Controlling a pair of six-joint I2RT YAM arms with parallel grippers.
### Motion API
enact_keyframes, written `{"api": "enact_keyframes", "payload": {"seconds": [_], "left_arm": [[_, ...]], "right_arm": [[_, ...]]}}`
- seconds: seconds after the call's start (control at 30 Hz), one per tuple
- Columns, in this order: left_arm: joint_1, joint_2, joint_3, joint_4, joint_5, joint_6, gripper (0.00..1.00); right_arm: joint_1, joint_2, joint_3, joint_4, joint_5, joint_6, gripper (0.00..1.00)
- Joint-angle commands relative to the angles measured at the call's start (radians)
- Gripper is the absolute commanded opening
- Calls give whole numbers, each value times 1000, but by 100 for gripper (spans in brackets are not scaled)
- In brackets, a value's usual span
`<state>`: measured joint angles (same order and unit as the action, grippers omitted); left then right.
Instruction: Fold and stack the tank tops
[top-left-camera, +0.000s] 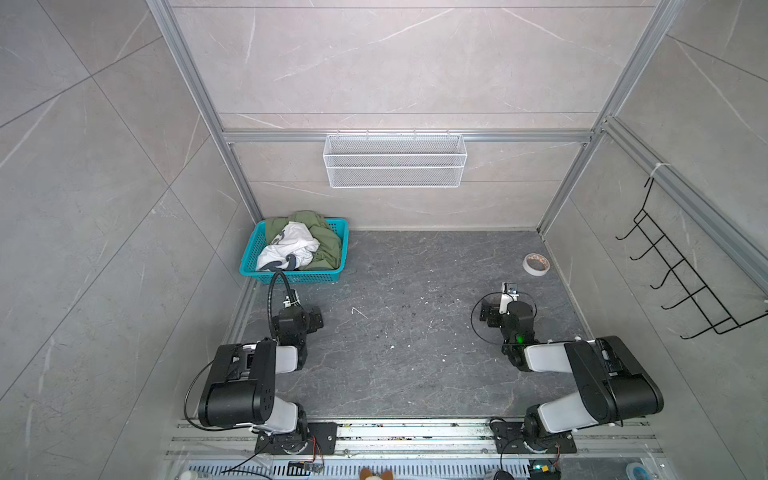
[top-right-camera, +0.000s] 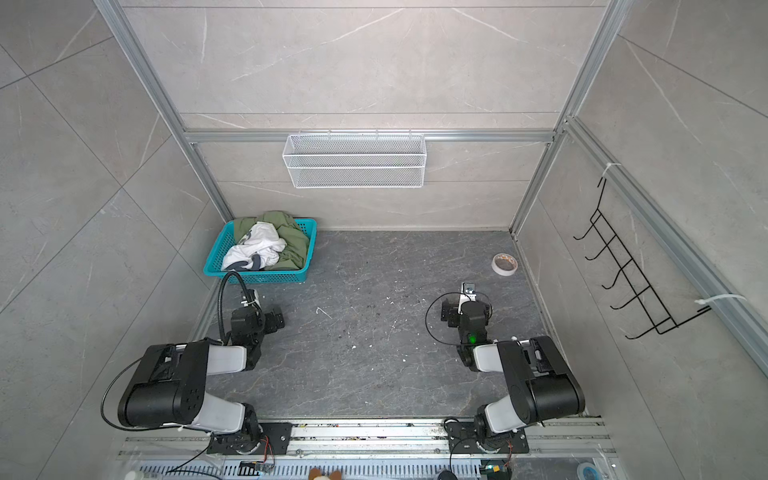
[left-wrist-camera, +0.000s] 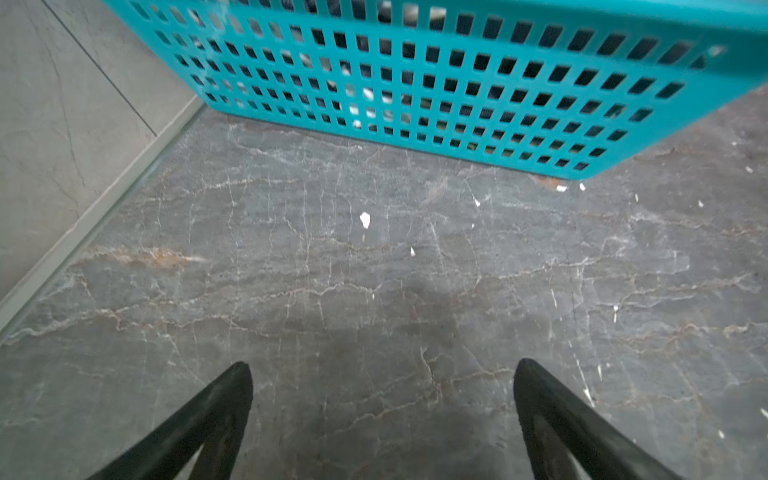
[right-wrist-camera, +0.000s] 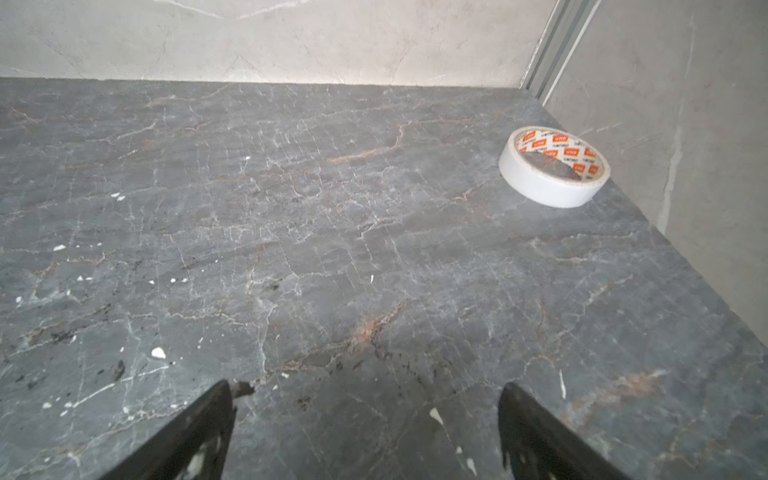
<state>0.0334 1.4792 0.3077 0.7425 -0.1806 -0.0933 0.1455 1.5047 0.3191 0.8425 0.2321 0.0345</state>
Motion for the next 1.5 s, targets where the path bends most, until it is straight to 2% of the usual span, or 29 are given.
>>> {"api": "enact_keyframes", "payload": {"seconds": [0.0,1.1,1.17,1.23,1.33,1.37,1.47], "left_arm": [[10,18,37,126,-18,44,100],[6,13,35,134,-25,47,100],[-10,-25,45,84,-33,65,100],[-64,-98,66,-3,-100,97,100],[-129,-230,108,-158,-195,118,100],[-137,-271,123,-209,-231,76,100],[-140,-393,216,-473,-328,-198,100]], "right_arm": [[2,20,26,76,15,-25,99],[3,15,17,95,1,-35,99],[6,-23,7,84,-69,-64,99],[10,-92,-2,43,-84,-81,99],[20,-234,31,-140,-79,-90,99],[26,-274,47,-188,-76,-84,99],[30,-399,93,-304,-118,-36,99]]}}
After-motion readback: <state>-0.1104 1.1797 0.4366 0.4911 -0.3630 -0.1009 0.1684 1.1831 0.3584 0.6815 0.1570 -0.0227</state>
